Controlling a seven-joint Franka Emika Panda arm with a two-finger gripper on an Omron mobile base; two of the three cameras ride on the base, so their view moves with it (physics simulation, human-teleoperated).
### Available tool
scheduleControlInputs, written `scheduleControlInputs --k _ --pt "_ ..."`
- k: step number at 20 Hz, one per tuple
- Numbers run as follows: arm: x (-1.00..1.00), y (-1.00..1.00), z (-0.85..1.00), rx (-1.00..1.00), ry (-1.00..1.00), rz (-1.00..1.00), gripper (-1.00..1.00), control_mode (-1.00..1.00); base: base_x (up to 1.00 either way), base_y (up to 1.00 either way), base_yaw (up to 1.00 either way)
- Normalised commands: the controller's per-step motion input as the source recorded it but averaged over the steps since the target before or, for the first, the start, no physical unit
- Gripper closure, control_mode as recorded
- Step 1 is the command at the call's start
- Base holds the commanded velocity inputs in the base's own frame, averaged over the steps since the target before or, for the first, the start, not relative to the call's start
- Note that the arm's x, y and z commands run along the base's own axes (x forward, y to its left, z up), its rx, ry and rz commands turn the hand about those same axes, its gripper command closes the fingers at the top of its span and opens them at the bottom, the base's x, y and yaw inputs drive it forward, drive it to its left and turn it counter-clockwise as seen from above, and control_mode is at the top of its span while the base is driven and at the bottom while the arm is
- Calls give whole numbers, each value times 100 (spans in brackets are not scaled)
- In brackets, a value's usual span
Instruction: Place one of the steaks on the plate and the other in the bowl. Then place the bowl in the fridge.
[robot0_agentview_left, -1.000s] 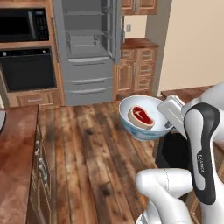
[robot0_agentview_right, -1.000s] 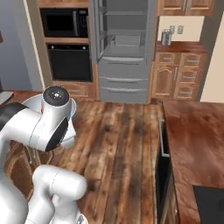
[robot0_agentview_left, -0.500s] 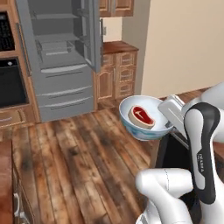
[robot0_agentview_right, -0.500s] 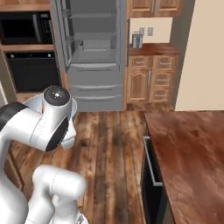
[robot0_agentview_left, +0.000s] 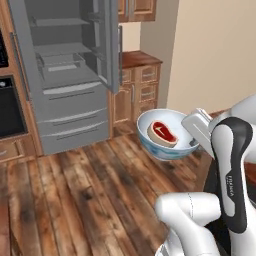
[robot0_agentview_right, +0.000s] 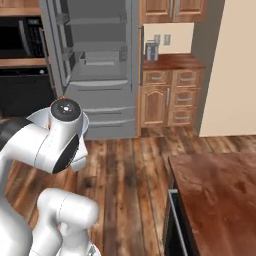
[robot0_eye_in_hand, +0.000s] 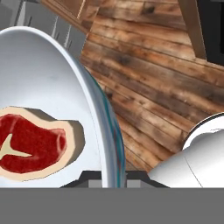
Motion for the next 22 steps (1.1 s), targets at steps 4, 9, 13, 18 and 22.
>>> scheduleControlInputs --k 4,9,13,18,22 --pt "0 0 0 0 0 0 100 100 81 16 0" --pt "0 0 0 0 0 0 100 100 81 31 0" --pt "0 0 0 0 0 0 100 100 82 30 0" --pt "0 0 0 0 0 0 100 100 71 26 0" --pt "0 0 0 0 0 0 100 100 74 38 0"
